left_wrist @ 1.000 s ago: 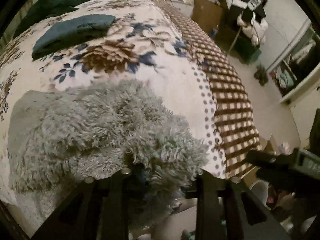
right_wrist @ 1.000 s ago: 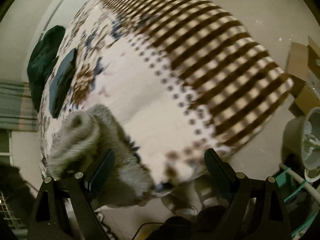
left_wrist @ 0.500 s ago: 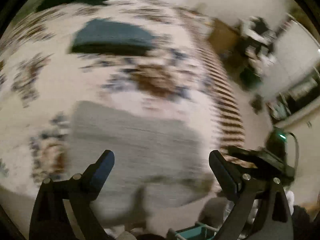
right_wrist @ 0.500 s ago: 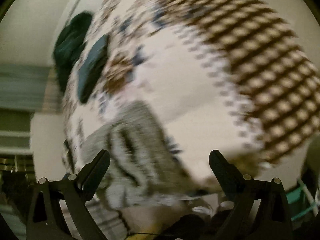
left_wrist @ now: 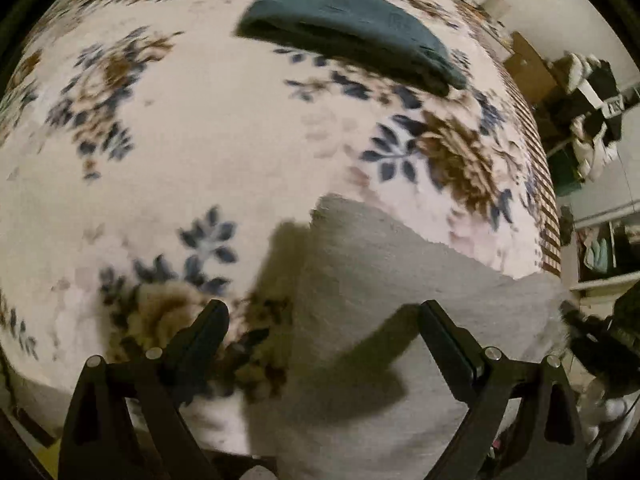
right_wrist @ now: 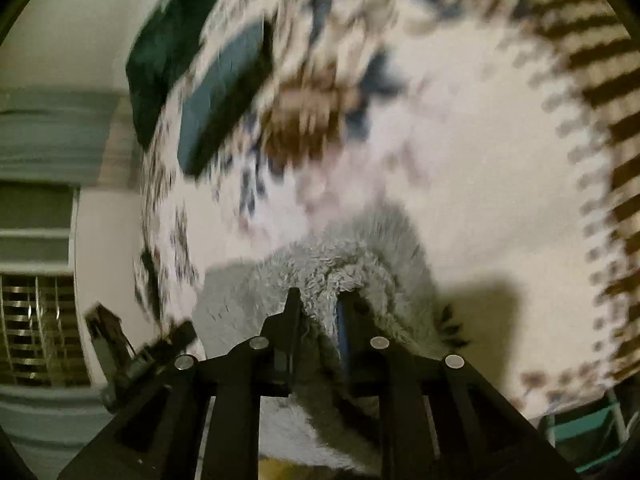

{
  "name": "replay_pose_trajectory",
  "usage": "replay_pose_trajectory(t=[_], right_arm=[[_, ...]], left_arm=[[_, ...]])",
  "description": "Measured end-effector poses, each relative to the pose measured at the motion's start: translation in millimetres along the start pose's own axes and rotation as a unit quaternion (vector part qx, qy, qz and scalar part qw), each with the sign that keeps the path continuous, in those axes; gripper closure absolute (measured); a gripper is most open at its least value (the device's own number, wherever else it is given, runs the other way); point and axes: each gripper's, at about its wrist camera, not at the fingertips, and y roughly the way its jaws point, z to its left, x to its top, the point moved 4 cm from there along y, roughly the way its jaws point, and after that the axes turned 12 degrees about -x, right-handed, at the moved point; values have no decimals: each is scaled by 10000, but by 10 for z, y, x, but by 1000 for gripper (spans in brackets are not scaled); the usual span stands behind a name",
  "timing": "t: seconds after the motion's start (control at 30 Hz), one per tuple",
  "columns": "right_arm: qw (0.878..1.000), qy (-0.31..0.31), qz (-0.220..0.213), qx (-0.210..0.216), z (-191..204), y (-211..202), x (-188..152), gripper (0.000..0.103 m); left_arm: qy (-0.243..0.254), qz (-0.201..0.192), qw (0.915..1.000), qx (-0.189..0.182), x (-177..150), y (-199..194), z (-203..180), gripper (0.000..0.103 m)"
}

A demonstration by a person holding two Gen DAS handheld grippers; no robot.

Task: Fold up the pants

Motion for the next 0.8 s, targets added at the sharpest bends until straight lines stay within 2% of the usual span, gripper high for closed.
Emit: replay_pose_trajectory(t=[0.07,0.13,0.17,0.2,0.23,0.27,0.3,0.37,0.43,0.57,0.6,0.63,0.67,0.8], right_arm=[[9993,258,-216,-171,-213,-118,124,86],[9978,521,-183,-365,-440,-84,183,84],[9973,627,-32,-381,-521,-13,179,81],[9968,689,146,-367,-589,35,153,75],[9961,738,317,-371,-632,69,111,63],[9955,810,358,-332,-672,47,49,55],[9954,885,299,-212,-728,-5,-30,41],[9933,1116,283,4,-823,-106,-256,40],[9887,1412,502,74,-921,-90,-535,39],[9668,2198,1183,551,-1044,338,-1040,39],[9630,2297,1231,691,-1040,430,-1097,42],[9613,2335,1201,830,-1006,513,-1129,68],[9618,2336,1119,883,-970,550,-1141,85],[9720,2146,818,505,-940,338,-1240,95]], left_arm=[[132,59,9997,-174,77,132,-106,6],[242,247,9992,-202,132,371,-178,6],[260,301,9991,-157,157,441,-191,6],[280,353,9989,-123,183,513,-200,6],[303,397,9987,-135,202,560,-211,6],[317,419,9985,-151,219,582,-217,6],[333,423,9984,-164,229,586,-222,6],[349,419,9984,-166,247,577,-226,6],[298,416,9985,-191,253,582,-224,6],[235,420,9986,-206,246,601,-212,6],[255,417,9986,-198,245,604,-219,6],[279,416,9986,-179,244,604,-221,6],[307,418,9986,-141,247,604,-224,6],[396,453,9981,-147,250,612,-241,6]])
